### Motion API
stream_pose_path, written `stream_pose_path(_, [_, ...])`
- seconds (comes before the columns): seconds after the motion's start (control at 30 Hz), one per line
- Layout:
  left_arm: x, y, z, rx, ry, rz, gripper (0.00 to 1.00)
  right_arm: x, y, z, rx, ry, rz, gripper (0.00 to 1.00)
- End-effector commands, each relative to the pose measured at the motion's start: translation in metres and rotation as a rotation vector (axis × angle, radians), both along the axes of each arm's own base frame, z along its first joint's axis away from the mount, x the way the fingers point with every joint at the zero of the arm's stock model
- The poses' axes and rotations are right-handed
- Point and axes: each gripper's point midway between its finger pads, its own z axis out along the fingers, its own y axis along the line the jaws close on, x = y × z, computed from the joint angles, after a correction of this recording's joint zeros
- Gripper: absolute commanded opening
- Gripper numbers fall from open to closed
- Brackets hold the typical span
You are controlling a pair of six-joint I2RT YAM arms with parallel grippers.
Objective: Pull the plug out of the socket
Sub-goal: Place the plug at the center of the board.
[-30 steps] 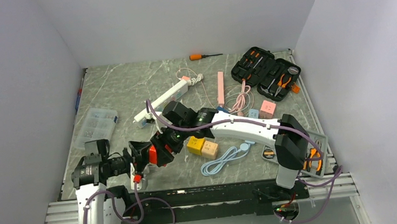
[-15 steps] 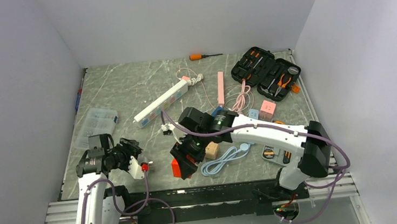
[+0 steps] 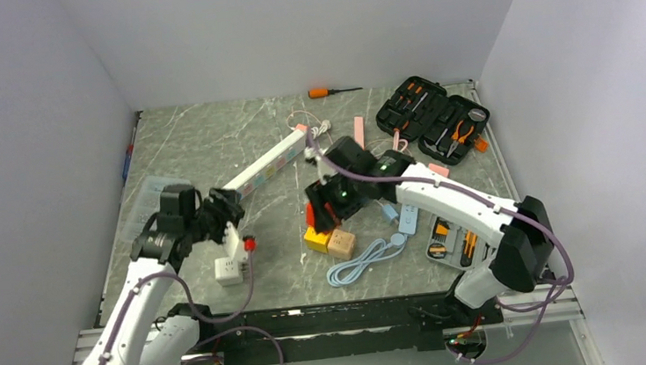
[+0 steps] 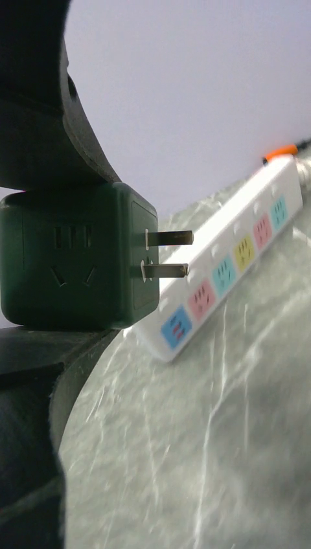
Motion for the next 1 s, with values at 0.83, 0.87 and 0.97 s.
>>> stream_pose_path(0.83, [-0.002, -0.054, -0.090, -0.320, 0.831, 1.005, 0.00, 0.128, -0.094, -0.040, -0.101, -0.225, -0.720, 0.00])
stream_pose_path(0.87, [-0.002, -0.052, -0.096, -0.307, 0.823, 1.010, 0.00, 0.133, -0.090, -0.036, -0.092, -0.233, -0.718, 0.00])
stream_pose_path(0.97, [-0.002, -0.047, -0.112, -0.290, 0.805, 1.017, 0.00, 0.147, -0.074, -0.018, -0.057, -0.258, -0.691, 0.00])
